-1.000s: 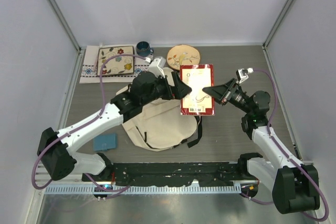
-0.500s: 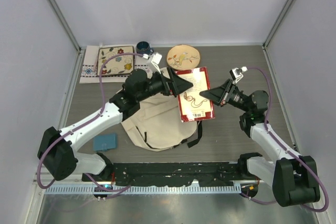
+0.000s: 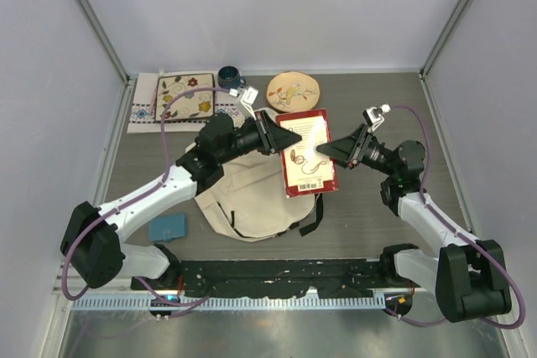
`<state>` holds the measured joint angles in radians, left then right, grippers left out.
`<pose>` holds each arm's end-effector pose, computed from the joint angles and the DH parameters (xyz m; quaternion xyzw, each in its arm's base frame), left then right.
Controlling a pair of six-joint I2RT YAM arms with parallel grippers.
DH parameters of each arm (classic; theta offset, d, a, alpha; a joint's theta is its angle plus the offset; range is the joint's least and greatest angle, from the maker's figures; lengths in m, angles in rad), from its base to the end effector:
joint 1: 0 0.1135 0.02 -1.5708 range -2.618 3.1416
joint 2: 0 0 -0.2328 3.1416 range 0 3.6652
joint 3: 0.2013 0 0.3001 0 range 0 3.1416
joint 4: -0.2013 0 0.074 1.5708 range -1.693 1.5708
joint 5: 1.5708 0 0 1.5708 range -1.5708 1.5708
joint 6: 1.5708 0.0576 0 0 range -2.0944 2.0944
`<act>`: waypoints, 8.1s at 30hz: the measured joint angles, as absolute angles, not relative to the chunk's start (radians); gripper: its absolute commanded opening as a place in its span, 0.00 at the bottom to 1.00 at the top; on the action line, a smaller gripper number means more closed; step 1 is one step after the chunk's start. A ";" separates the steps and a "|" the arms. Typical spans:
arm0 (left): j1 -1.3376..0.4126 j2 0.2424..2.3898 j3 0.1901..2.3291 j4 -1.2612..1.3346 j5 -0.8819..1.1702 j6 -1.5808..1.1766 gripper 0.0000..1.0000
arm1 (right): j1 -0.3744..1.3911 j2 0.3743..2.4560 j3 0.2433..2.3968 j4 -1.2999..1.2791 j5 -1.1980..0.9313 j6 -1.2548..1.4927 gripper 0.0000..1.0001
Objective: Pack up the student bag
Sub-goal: Pick up the book from the center of the board, then place the book in the student bag.
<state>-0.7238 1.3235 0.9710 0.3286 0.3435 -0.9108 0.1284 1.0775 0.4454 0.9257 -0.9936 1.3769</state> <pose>0.2778 -0.2714 0.2910 0.0531 0.7130 -0.5857 0.3818 0.2748 0.0842 0.2237 -0.0042 0.6489 0.6899 0.3210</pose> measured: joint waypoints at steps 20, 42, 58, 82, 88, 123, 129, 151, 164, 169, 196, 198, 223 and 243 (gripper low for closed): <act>-0.713 0.854 0.733 0.096 -0.212 -0.968 0.00 | 0.204 0.706 0.415 0.071 -0.586 0.990 0.82; -0.713 0.866 0.606 0.187 -0.286 -1.191 0.00 | 0.765 0.983 0.378 0.495 -0.196 1.185 0.78; -0.711 0.871 0.564 0.258 -0.271 -1.257 0.00 | 0.788 1.093 0.382 0.776 -0.124 1.230 0.47; -0.708 0.885 0.673 -0.098 -0.152 -0.988 1.00 | 0.793 0.643 0.406 0.159 0.224 1.068 0.01; -0.752 0.891 0.688 -0.253 -0.133 -0.865 1.00 | 0.790 0.548 0.446 -0.101 0.339 1.020 0.01; -1.330 1.380 0.971 -0.429 -0.347 -0.583 0.89 | 0.790 0.429 0.496 -0.460 0.470 1.024 0.01; -1.356 1.481 0.999 -0.441 -0.389 -0.563 0.82 | 0.790 0.400 0.496 -0.496 0.492 1.027 0.01; -1.356 1.622 1.029 -0.454 -0.516 -0.540 0.30 | 0.790 0.364 0.496 -0.550 0.523 1.043 0.01; -1.361 1.652 1.053 -0.463 -0.538 -0.577 0.00 | 0.790 0.347 0.496 -0.562 0.523 1.050 0.01; -1.360 1.624 1.053 -0.473 -0.558 -0.600 0.00 | 0.790 0.344 0.496 -0.564 0.523 1.050 0.01; -1.142 1.180 1.048 -0.529 -0.557 -0.678 0.00 | 0.788 0.270 0.346 -0.467 0.167 1.154 0.01; -1.142 1.152 1.049 -0.528 -0.559 -0.681 0.00 | 0.788 0.237 0.358 -0.490 0.163 1.156 0.01; -1.139 1.135 1.098 -0.466 -0.488 -0.666 0.00 | 0.788 0.491 0.255 0.055 -0.125 1.332 0.01; -1.141 1.103 1.104 -0.461 -0.468 -0.665 0.00 | 0.818 1.205 0.341 0.606 0.078 1.344 0.01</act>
<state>-1.1412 1.1030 1.1038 -0.4614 -0.4679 -0.6651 0.8185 1.2049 0.3408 0.6060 0.0784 1.3437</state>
